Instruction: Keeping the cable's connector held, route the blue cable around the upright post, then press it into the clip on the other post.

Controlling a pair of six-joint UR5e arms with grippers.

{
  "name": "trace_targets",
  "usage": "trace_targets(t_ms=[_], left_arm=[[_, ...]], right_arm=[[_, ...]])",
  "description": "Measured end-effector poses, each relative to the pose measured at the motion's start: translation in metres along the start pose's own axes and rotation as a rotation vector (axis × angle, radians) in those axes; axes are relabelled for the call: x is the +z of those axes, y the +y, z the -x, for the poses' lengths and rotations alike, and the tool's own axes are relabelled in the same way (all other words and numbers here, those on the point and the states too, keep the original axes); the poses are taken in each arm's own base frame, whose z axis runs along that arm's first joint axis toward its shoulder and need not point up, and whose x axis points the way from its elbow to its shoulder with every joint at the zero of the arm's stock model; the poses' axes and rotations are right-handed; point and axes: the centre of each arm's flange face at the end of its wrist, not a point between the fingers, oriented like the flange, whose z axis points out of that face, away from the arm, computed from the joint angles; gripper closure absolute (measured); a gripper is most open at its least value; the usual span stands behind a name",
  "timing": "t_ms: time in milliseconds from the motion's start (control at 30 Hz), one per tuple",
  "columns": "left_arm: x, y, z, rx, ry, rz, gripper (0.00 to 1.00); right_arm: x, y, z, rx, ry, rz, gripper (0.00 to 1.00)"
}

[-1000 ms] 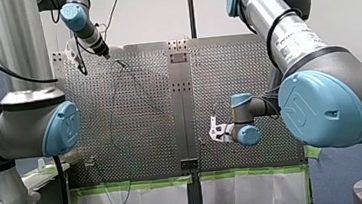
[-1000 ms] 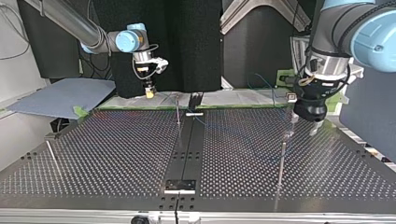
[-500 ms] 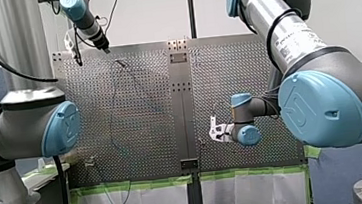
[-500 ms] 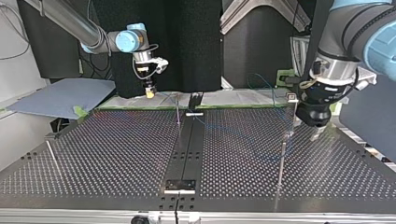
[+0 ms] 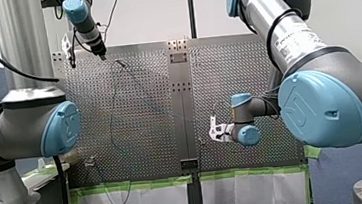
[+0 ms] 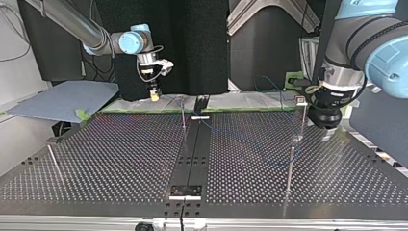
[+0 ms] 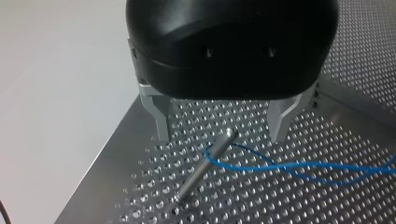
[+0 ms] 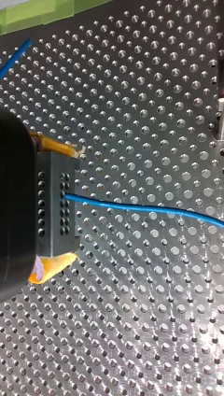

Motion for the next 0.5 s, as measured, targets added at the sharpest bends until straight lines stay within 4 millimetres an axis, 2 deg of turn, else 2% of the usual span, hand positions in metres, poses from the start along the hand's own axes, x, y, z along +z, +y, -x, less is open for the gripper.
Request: trace_targets(t_ms=[500], left_arm=[[-0.0002, 0.0030, 0.0005, 0.122, -0.006, 0.036, 0.00]], right_arm=[[0.0000, -0.0001, 0.0000, 0.000, 0.000, -0.001, 1.00]])
